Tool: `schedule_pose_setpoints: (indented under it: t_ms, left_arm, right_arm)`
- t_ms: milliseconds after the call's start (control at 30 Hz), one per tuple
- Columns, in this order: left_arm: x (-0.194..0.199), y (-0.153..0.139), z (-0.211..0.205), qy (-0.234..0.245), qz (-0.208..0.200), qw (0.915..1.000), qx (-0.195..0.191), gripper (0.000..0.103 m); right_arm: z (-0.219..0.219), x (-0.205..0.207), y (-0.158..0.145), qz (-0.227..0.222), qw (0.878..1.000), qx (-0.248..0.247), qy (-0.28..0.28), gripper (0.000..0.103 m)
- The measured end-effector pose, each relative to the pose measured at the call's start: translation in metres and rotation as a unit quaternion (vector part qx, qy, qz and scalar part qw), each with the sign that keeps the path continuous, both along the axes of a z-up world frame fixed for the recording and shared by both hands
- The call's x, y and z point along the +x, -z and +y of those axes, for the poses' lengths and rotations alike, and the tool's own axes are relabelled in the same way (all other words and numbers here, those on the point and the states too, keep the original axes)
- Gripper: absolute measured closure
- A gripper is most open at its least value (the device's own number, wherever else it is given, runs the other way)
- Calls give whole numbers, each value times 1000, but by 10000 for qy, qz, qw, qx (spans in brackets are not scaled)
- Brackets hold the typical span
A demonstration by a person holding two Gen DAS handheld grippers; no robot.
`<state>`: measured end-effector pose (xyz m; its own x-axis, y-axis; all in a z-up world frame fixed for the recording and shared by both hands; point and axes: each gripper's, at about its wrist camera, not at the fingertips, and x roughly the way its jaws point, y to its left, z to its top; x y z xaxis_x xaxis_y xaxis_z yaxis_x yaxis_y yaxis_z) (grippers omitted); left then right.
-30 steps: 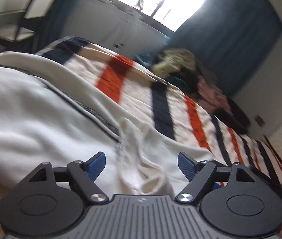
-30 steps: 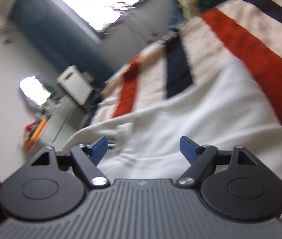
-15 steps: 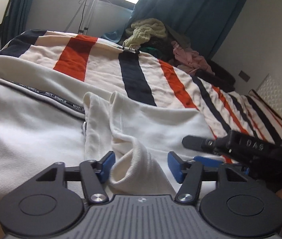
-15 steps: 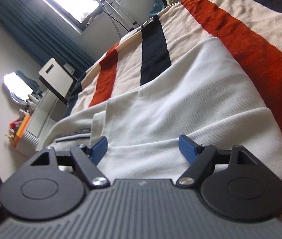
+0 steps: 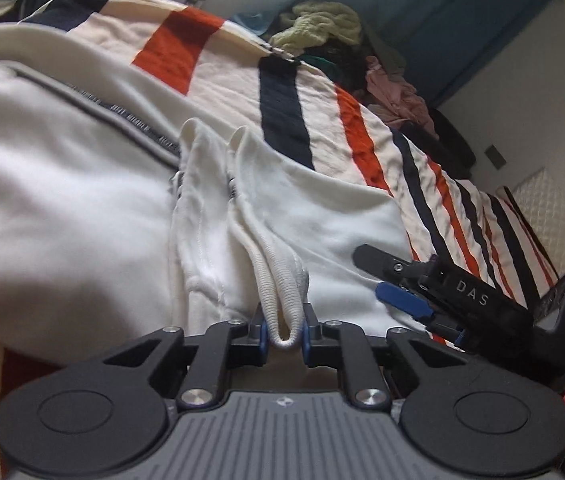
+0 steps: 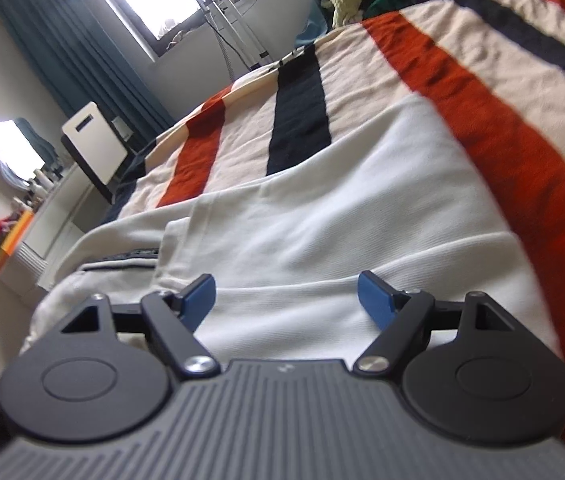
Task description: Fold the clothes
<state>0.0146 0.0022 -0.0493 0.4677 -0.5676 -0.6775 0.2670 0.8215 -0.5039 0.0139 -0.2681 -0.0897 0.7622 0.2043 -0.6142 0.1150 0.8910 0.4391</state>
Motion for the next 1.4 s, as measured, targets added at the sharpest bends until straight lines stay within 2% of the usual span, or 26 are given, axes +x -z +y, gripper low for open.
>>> schedule_pose_setpoints:
  t_ms: [167,233,300,333,367,500,533,633,700,733,833,900,967,1033,1100,1133,1167,1233,1267,1333,1400]
  left_arm:
    - [-7,-2,-10,90,-415,9984,366,83]
    - [-17,-12,-11,123,-746,9965,359,79]
    - [-27,-23,-8,134,-962,9945,390,67]
    - [-31,-27,-4,95,-987,9943,382,56]
    - [-36,-30,1,19,-990,9944,365,48]
    - [-45,-42,30,-303,-824,9954,383,30]
    - [-44,-45,39,-394,-749,9957,386,22]
    - [-33,-50,75,-897,-402,9947,312,18]
    - [-25,-48,103,-1355,-67,9899,413,16]
    - [-21,-45,116,-1585,124,9857,550,16]
    - [-14,-27,158,-2203,770,9721,212,16]
    - [-10,-14,186,-2601,1199,9581,-46,16]
    - [-6,1,209,-3071,1545,9370,-613,21]
    - [-2,15,231,-3532,1789,9101,-1220,22]
    - [2,21,244,-3869,1804,8912,-1535,23]
    - [4,24,251,-4028,1805,8815,-1676,27]
    - [6,25,256,-4135,1802,8756,-1725,30]
    - [8,25,264,-4315,1675,8672,-1833,36]
    - [8,23,267,-4382,1565,8658,-1843,44]
    - [5,15,274,-4567,1222,8637,-1748,53]
    - [4,7,281,-4690,902,8611,-1742,53]
  right_arm:
    - [15,-1,1,118,9967,-802,-104,23]
    - [22,-1,1,138,9941,-1063,-172,21]
    - [22,-1,1,138,9940,-1075,-165,21]
    - [23,-2,1,137,9939,-1082,-161,21]
    - [23,-2,0,137,9938,-1088,-158,21]
    - [24,-4,0,141,9936,-1108,-165,21]
    - [25,-4,-1,143,9936,-1112,-169,21]
    - [26,-4,-1,147,9936,-1108,-161,21]
    - [26,-4,-1,150,9937,-1104,-155,21]
    - [27,-4,-1,151,9937,-1102,-152,21]
    - [28,-5,-1,156,9937,-1096,-142,20]
    - [28,-5,-2,159,9938,-1093,-135,20]
    - [29,-5,-2,158,9938,-1096,-130,20]
    - [30,-4,-1,158,9936,-1114,-135,20]
    - [30,-3,0,152,9933,-1133,-146,20]
    - [31,-2,0,145,9932,-1144,-155,19]
    - [31,-2,1,133,9930,-1166,-163,19]
    - [31,-3,0,110,9930,-1165,-156,19]
    - [31,-3,0,105,9932,-1148,-154,19]
    - [30,-4,-1,96,9936,-1118,-150,19]
    - [31,-6,-1,80,9936,-1117,-152,19]
